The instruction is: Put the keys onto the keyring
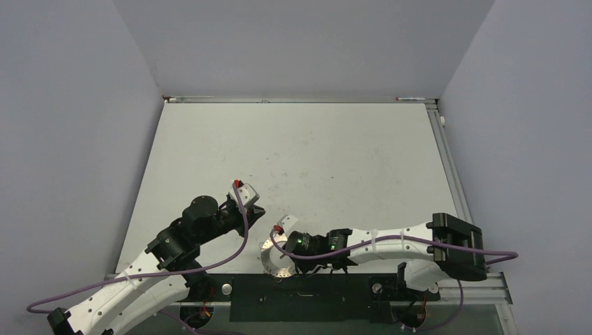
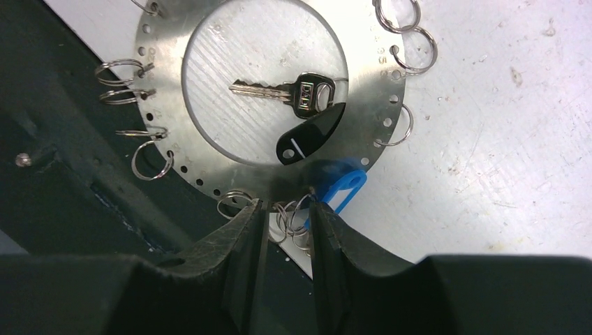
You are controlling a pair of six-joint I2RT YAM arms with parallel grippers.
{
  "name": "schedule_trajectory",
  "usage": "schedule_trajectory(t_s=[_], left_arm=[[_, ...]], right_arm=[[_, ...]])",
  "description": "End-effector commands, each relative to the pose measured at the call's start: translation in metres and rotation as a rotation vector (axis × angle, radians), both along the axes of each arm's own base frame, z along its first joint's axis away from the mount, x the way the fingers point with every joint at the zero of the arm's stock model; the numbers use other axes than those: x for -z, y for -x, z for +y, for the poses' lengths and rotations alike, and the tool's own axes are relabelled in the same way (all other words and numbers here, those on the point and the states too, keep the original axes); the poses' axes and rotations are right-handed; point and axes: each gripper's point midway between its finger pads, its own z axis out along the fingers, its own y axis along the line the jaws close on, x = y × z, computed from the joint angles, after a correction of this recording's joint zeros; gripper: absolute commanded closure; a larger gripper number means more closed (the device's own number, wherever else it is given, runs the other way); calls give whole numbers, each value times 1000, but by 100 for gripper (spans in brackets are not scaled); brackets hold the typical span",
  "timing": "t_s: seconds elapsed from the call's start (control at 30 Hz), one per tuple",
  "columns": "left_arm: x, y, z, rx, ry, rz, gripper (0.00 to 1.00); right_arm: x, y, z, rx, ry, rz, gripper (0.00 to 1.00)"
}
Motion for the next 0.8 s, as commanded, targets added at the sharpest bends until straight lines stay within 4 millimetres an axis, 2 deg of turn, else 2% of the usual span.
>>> schedule_trajectory(t_s=[0.0,0.27,0.6,0.77], left_arm=[[-16,-2,-4,9,39,-28,95],[-17,-1,-4,11,41,-28,95],[-17,-1,-4,11,42,-29,95],[-17,0,-4,11,44,-29,95]], right_arm=[[1,-5,1,13,59,-46,70],[1,-10,-9,39,160,-115,71],[7,-11,-13,43,181,-126,85],[7,-11,-13,48,168,-128,86]])
